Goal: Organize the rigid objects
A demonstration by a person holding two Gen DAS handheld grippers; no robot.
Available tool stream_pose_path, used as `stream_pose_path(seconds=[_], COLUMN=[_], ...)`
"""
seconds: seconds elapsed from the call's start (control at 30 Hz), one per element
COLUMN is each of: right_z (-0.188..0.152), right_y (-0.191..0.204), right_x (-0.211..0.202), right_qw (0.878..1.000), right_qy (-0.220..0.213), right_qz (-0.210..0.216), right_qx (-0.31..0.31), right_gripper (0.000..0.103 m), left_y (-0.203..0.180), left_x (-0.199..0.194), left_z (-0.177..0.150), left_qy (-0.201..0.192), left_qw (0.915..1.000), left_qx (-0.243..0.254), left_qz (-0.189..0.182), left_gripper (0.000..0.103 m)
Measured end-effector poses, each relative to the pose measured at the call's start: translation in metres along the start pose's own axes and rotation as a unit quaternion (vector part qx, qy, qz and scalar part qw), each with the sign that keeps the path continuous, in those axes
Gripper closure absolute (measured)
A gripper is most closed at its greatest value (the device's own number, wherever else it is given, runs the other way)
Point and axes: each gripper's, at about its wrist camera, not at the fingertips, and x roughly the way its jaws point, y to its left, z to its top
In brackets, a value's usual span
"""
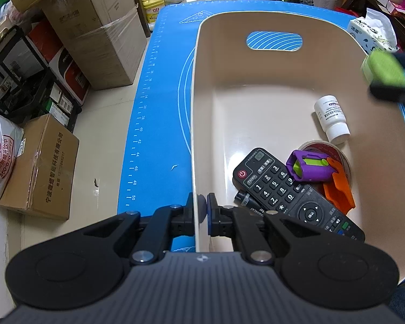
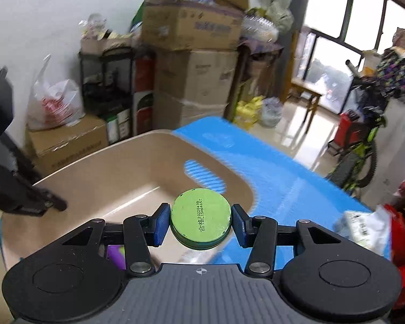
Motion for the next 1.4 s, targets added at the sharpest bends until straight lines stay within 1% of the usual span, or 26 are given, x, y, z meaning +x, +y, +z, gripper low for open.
stream_pose_path(seconds=[0.27, 0.33, 0.43, 0.47, 0.5, 0.57, 0.63, 0.7, 0.77, 0.83, 0.87, 0.9, 0.93, 1.1, 1.27, 1.4], right_z=[-0.01, -0.013, -0.02, -0.021, -0.021, -0.022, -0.02, -0.017, -0.015, -0.013, -0.014, -0.014, -0.016, -0.025, -0.041, -0.056], right_y=[0.047, 0.054, 0.059, 0.059, 0.057, 0.054, 0.051, 0.045, 0.038, 0.032, 0.029, 0.027, 0.025, 0.013, 0.003, -0.002], right_x=[0.031, 0.035, 0.041, 0.042, 0.043, 0.039, 0.032, 0.022, 0.008, -0.01, -0.022, -0.03, -0.04, -0.092, -0.148, -0.188], right_qw=[0.995, 0.994, 0.993, 0.992, 0.992, 0.992, 0.993, 0.993, 0.993, 0.993, 0.993, 0.993, 0.992, 0.987, 0.98, 0.976], right_qy=[0.078, 0.09, 0.106, 0.112, 0.116, 0.115, 0.111, 0.105, 0.099, 0.088, 0.08, 0.076, 0.072, 0.065, 0.045, 0.026], right_qz=[0.046, 0.053, 0.047, 0.046, 0.045, 0.043, 0.035, 0.03, 0.021, 0.011, 0.005, -0.001, -0.007, -0.04, -0.073, -0.087], right_qx=[-0.029, -0.033, -0.025, -0.017, -0.008, 0.006, 0.02, 0.044, 0.067, 0.082, 0.09, 0.095, 0.101, 0.139, 0.177, 0.197], right_gripper=[0.049, 0.049, 0.048, 0.047, 0.042, 0.039, 0.03, 0.026, 0.023, 0.019, 0.016, 0.011, 0.009, 0.007, 0.006, 0.006], left_y=[0.0, -0.001, 0.0, 0.001, 0.001, 0.002, 0.001, 0.001, -0.001, -0.005, -0.007, -0.01, -0.012, -0.034, -0.057, -0.079], left_x=[0.001, 0.001, 0.0, 0.0, 0.0, -0.001, -0.003, -0.009, -0.018, -0.034, -0.042, -0.05, -0.057, -0.096, -0.133, -0.159], left_z=[-0.001, -0.001, -0.001, -0.001, -0.001, -0.002, -0.003, -0.005, -0.008, -0.011, -0.012, -0.014, -0.015, -0.027, -0.042, -0.058], left_qy=[-0.003, -0.003, -0.002, -0.001, 0.001, 0.003, 0.004, 0.006, 0.0, -0.024, -0.032, -0.038, -0.043, -0.071, -0.096, -0.113], left_qw=[1.0, 1.0, 1.0, 1.0, 1.0, 1.0, 1.0, 0.9999, 0.9999, 0.9995, 0.9993, 0.9991, 0.9989, 0.9974, 0.9952, 0.9935], left_qx=[-0.004, -0.003, 0.001, 0.0, -0.002, -0.004, -0.008, -0.012, -0.012, -0.009, -0.008, -0.008, -0.01, -0.008, -0.011, -0.003], left_qz=[0.0, 0.0, -0.002, -0.003, -0.004, -0.005, 0.0, 0.005, 0.011, 0.018, 0.019, 0.016, 0.014, 0.015, 0.016, 0.015], left_gripper=[0.095, 0.095, 0.094, 0.094, 0.094, 0.094, 0.09, 0.086, 0.047, 0.034, 0.032, 0.032, 0.032, 0.026, 0.026, 0.026])
